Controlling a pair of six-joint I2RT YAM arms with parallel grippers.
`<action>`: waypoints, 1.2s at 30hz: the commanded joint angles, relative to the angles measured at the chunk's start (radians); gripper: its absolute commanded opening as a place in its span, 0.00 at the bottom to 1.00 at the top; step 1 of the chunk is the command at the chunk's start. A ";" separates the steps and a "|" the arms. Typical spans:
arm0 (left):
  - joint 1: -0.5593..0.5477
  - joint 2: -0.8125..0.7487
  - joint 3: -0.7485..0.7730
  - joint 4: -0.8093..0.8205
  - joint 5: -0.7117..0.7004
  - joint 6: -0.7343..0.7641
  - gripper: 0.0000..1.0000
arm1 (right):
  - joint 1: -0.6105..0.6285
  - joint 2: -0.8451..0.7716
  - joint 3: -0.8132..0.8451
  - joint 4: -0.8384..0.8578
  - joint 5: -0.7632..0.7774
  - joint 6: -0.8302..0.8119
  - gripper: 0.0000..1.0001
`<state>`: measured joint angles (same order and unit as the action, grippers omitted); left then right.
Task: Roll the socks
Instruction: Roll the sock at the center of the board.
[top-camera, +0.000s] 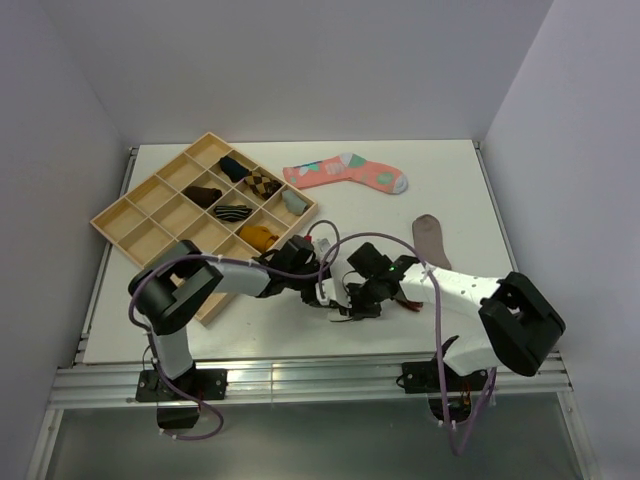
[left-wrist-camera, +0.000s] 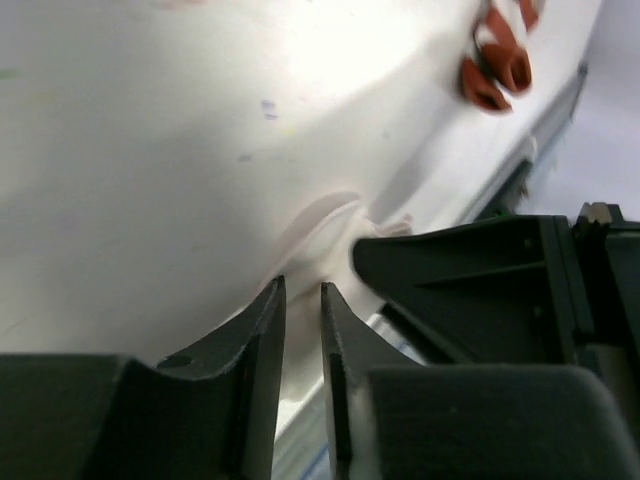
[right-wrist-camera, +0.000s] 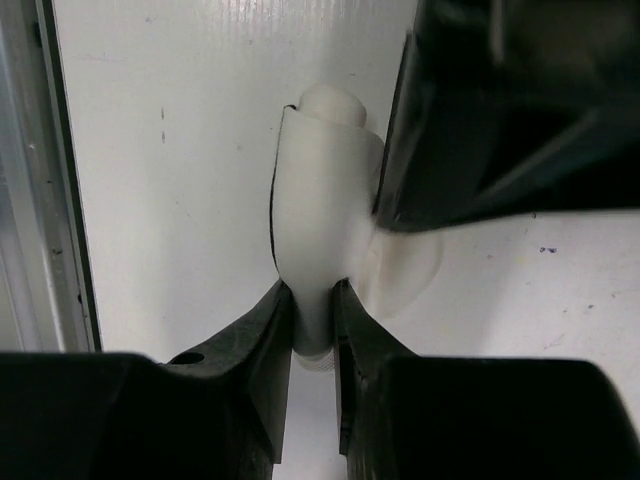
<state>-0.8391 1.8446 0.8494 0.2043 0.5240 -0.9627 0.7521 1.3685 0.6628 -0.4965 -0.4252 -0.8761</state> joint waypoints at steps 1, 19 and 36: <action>0.006 -0.099 -0.079 0.105 -0.206 -0.031 0.26 | -0.026 0.075 0.033 -0.112 -0.058 0.014 0.16; -0.147 -0.349 -0.362 0.327 -0.563 0.016 0.43 | -0.252 0.507 0.400 -0.488 -0.213 -0.044 0.16; -0.362 -0.292 -0.138 0.002 -0.825 0.213 0.47 | -0.281 0.620 0.459 -0.498 -0.181 0.017 0.14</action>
<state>-1.1957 1.5238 0.6632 0.2588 -0.2874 -0.7555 0.4770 1.9453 1.1282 -1.0481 -0.7597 -0.8524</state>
